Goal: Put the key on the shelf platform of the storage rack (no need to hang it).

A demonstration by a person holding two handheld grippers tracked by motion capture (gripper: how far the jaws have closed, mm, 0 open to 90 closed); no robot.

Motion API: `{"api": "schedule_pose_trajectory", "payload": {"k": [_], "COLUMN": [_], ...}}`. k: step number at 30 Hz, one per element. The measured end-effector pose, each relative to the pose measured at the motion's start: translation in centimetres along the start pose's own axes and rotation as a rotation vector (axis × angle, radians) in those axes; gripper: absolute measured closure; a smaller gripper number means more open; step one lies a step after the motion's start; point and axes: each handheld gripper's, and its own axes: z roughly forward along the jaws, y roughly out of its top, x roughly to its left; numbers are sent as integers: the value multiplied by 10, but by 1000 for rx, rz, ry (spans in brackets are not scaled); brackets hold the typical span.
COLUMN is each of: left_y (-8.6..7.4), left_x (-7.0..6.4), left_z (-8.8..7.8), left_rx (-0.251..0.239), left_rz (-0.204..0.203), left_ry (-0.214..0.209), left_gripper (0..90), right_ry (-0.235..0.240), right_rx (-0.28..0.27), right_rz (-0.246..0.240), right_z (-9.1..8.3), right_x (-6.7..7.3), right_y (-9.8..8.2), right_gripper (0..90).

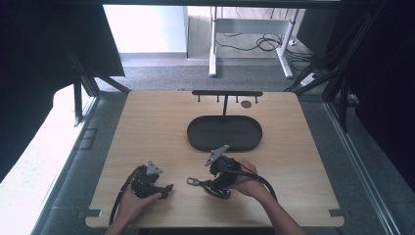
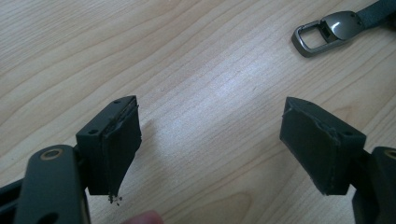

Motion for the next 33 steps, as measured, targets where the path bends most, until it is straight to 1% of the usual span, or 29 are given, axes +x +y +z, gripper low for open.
{"api": "schedule_pose_trajectory", "payload": {"k": [1, 3, 10, 13, 17, 18, 28, 33], "left_y": [0, 0, 0, 0, 0, 0, 0, 0], "left_x": [0, 0, -1, -2, -4, -4, -7, -6], "left_z": [0, 0, 2, 3, 4, 4, 8, 8], "left_rx": [-1, 9, 12, 19, 22, 24, 43, 41], "left_rz": [-1, 11, 12, 23, 23, 32, 51, 43], "left_ry": [-1, -1, 0, -1, -6, -7, -18, -16], "left_gripper": [207, 207, 205, 206, 205, 205, 192, 184], "right_ry": [0, 2, 3, 1, 1, -1, 2, 2], "right_rx": [1, 2, 17, 17, 15, 16, 26, 27], "right_rz": [0, 3, 1, -3, -3, 0, 2, 3], "right_z": [0, 1, 6, 8, 8, 8, 14, 16], "right_x": [0, 0, 2, 2, 2, 2, 3, 2], "right_y": [0, 0, -2, -2, -2, -2, -7, -10], "right_gripper": [414, 413, 406, 406, 404, 404, 396, 394]}}
